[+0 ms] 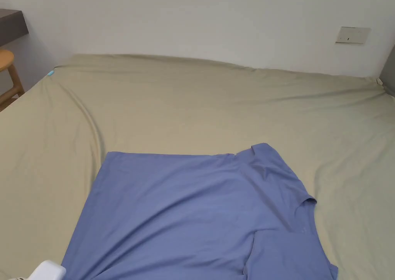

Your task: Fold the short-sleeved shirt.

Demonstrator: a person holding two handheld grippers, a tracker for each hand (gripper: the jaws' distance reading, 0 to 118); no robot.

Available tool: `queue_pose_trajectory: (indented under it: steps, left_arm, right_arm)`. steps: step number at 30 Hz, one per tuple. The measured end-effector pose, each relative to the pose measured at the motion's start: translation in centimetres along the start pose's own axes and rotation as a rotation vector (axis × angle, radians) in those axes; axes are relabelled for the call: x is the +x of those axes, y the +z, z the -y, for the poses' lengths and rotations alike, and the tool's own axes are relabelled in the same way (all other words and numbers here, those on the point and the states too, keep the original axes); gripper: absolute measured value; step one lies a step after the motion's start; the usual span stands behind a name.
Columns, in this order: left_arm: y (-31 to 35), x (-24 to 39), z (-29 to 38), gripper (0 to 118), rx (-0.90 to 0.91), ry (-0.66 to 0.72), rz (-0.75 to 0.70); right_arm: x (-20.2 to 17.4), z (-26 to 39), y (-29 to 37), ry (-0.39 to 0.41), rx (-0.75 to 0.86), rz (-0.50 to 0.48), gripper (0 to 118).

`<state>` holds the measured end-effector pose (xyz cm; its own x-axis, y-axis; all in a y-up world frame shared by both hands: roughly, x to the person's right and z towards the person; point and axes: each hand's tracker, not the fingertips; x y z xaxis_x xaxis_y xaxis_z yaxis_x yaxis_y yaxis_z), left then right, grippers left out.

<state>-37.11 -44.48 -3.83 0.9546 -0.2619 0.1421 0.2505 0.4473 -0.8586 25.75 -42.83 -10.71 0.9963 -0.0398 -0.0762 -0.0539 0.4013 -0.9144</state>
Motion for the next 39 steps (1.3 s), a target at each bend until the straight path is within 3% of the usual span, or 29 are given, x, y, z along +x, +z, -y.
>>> queue_pose_trajectory:
  steps: [1,2,3,4,5,6,10,14,17,18,19,21,22,23,26,30,34,39]
  left_arm:
    - [-0.3,0.1,0.0,12,0.003,-0.005,-0.011]
    - [-0.3,0.2,-0.1,27,0.001,-0.008,-0.031]
    - [-0.1,0.0,-0.3,47,-0.003,0.006,-0.087]
    - [0.3,-0.2,-0.6,75,-0.002,0.042,-0.119]
    - [1.0,-0.6,-1.1,95,0.011,0.122,-0.108]
    - [2.4,-1.2,-1.8,103,0.076,0.239,-0.053]
    - [8.7,-1.8,-5.0,104,0.374,0.486,0.023]
    - [15.8,-0.3,-8.9,104,0.713,0.500,-0.078]
    - [19.4,1.2,-10.8,103,0.843,0.468,-0.128]
    - [20.3,1.8,-11.3,100,0.875,0.460,-0.151]
    - [20.8,2.2,-11.7,81,0.883,0.450,-0.164]
    - [21.5,3.2,-12.2,17,0.901,0.422,-0.186]
    - [21.7,3.5,-12.3,2,0.902,0.417,-0.183]
    - [21.9,4.0,-12.3,2,0.916,0.419,-0.191]
    - [22.5,4.7,-12.3,2,0.930,0.382,-0.184]
    - [23.2,5.2,-12.2,0,0.931,0.343,-0.163]
    - [23.4,4.5,-11.2,0,0.899,0.300,-0.166]
    - [19.5,2.2,-8.4,0,0.683,0.278,-0.137]
  right_arm:
    - [-0.1,0.0,-0.3,0.000,0.004,0.012,3]
    - [-0.3,0.0,-0.4,-0.003,0.007,0.033,15]
    - [-0.6,-0.1,-0.1,-0.006,0.021,0.076,38]
    - [-0.9,-0.2,0.4,-0.001,0.040,0.112,84]
    - [-1.1,-0.6,1.1,-0.001,0.068,0.120,109]
    - [-1.5,-1.2,2.4,-0.012,0.133,0.107,118]
    - [-5.2,-4.5,9.2,0.019,0.412,0.077,113]
    - [-11.4,-6.8,15.8,0.138,0.704,0.109,116]
    - [-15.2,-7.3,18.6,0.156,0.847,0.126,114]
    - [-16.3,-7.3,19.4,0.163,0.876,0.107,107]
    - [-17.1,-7.2,19.9,0.177,0.898,0.090,84]
    - [-18.7,-7.0,20.3,0.206,0.929,0.096,28]
    - [-19.3,-6.9,20.4,0.212,0.932,0.098,8]
    - [-19.7,-6.7,20.5,0.213,0.939,0.086,3]
    - [-20.6,-6.4,20.4,0.208,0.952,-0.008,0]
    - [-21.5,-6.0,20.1,0.273,0.951,0.039,0]
    - [-21.4,-5.6,20.3,0.288,0.959,0.053,0]
    - [-20.4,-5.5,20.3,0.274,0.936,0.050,0]
